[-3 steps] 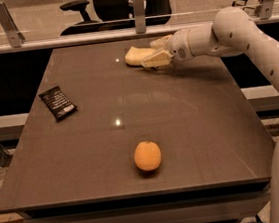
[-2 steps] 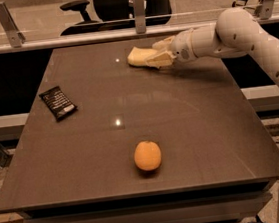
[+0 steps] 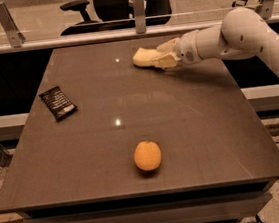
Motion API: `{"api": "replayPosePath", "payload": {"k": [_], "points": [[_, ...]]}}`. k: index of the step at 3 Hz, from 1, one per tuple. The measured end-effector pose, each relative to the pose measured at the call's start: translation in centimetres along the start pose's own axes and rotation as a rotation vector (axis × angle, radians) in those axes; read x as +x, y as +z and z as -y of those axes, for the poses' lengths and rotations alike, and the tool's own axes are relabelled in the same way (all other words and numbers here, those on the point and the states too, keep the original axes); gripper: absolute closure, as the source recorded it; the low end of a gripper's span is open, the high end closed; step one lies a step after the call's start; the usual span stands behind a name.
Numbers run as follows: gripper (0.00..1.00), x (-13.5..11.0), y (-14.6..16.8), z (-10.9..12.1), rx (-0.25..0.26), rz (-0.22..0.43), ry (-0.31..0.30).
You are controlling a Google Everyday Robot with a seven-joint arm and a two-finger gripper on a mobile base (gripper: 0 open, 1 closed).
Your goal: Move sponge near orange
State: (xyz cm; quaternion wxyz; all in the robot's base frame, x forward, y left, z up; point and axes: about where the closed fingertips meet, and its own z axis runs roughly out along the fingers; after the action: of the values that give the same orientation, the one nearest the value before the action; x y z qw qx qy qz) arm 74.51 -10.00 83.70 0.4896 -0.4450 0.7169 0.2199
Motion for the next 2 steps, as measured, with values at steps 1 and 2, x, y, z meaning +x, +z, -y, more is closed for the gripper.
{"api": "replayPosePath", "payload": {"k": [1, 2], "points": [[1.0, -1.2, -1.1, 0.0, 0.02, 0.008, -0.022], [1.0, -2.7, -2.8, 0.3, 0.048, 0.014, -0.058]]}}
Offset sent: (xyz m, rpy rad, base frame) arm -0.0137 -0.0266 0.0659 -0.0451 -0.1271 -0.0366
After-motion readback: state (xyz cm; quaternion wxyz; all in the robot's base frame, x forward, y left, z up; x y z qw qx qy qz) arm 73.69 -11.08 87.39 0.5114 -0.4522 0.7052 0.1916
